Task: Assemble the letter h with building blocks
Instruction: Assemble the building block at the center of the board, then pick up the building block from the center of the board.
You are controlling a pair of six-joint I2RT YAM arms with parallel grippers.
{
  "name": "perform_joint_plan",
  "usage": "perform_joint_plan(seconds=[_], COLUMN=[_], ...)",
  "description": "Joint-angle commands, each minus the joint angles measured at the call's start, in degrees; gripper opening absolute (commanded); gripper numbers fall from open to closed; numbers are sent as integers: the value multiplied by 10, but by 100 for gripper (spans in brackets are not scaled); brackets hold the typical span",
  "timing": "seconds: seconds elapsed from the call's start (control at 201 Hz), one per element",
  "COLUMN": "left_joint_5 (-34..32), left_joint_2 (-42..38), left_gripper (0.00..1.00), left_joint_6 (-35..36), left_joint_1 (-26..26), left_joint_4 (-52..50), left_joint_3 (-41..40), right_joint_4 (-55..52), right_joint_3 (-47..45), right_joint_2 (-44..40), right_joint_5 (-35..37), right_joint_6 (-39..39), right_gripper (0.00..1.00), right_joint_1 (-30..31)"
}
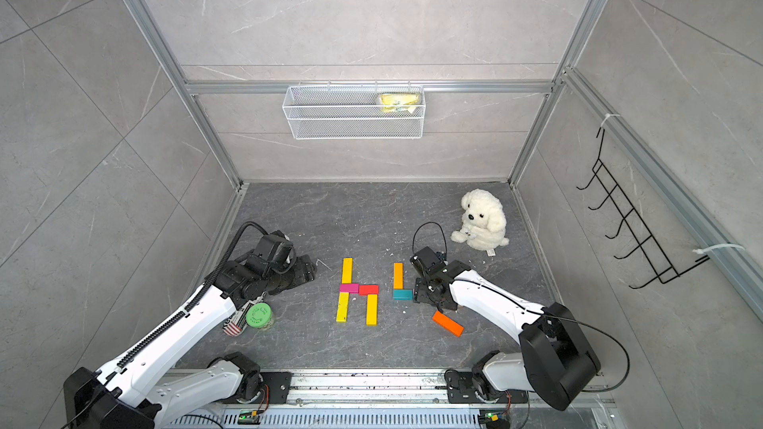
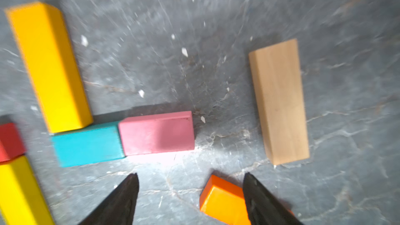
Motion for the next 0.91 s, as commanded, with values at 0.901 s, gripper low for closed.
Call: perform_joint_plan(seconds=[0.901], left_joint_5=[3], left_joint_2=[-8], left_gripper=[82], left_joint_6=[28], left_joint_1=[4], left_joint_4=[-3], left_joint_3=[28], right_joint_4=[63], right_joint_3=[-27], right_joint_2=[102], right_joint_5=[-91], right_joint_6=[-88], right_gripper=[57], right_joint_1=[-234])
